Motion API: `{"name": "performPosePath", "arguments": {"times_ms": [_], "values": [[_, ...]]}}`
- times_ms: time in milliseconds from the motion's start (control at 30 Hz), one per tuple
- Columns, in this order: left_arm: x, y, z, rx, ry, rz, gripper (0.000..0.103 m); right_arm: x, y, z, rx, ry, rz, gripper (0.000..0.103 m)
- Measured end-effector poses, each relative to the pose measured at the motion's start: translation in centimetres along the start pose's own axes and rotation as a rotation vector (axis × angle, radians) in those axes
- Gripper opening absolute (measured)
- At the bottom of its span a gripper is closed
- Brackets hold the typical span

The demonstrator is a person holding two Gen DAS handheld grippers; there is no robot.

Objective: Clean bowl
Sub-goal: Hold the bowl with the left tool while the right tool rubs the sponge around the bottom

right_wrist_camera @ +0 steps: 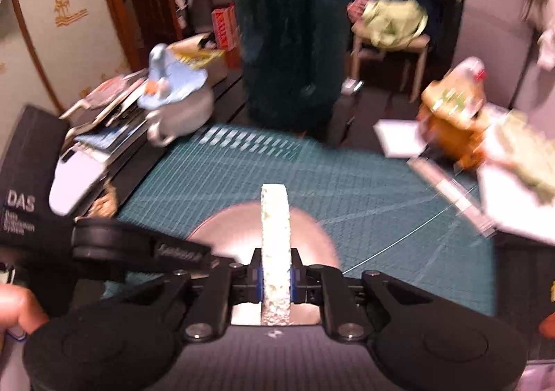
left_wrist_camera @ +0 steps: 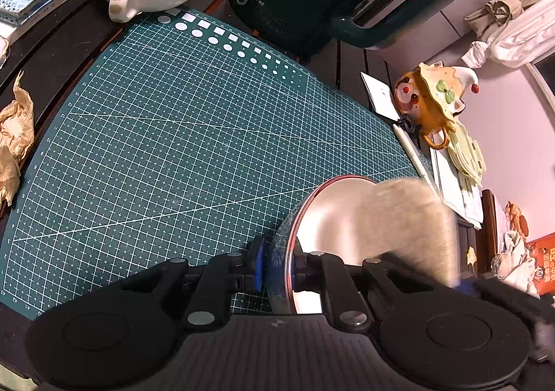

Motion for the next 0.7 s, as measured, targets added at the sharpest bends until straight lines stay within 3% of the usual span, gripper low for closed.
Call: {"name": "performPosePath", "arguments": {"times_ms": [133, 267, 367, 533, 700], "values": [[0.0, 0.1, 0.0, 0.002, 0.0, -0.001, 0.012, 2.0, -0.3, -0.5, 0.028, 0.048, -0.005, 0.012], [0.0, 0.2, 0.1, 0.003, 0.001, -0.003, 0.012, 1.2, -0.3, -0.4, -0.019, 0.017, -0.111, 0.012], [0.0, 0.2, 0.0, 0.004, 0.0, -0.002, 0.012, -0.3, -0.5, 0.0, -0.02, -0.023, -0.14, 0.012], [0.0, 0.2, 0.0, 0.002, -0.001, -0.002, 0.012, -2.9, -1.1, 1.1, 0.012, -0.11, -0.105, 0.012], [0.0, 0.2, 0.1, 0.003, 0.0, -0.002, 0.012, -1.0, -0.7, 0.6, 0.034, -0.037, -0.025, 0.012]]}}
Point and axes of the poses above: each gripper's, at about its wrist camera, not at the fingertips, and x roughly the way its jaws point, y to its left, z to its top, the point moved 3 cm from there along x, roughly the way its jaws point, and after that the axes turned 2 degrees about z, right-handed, at the moved point
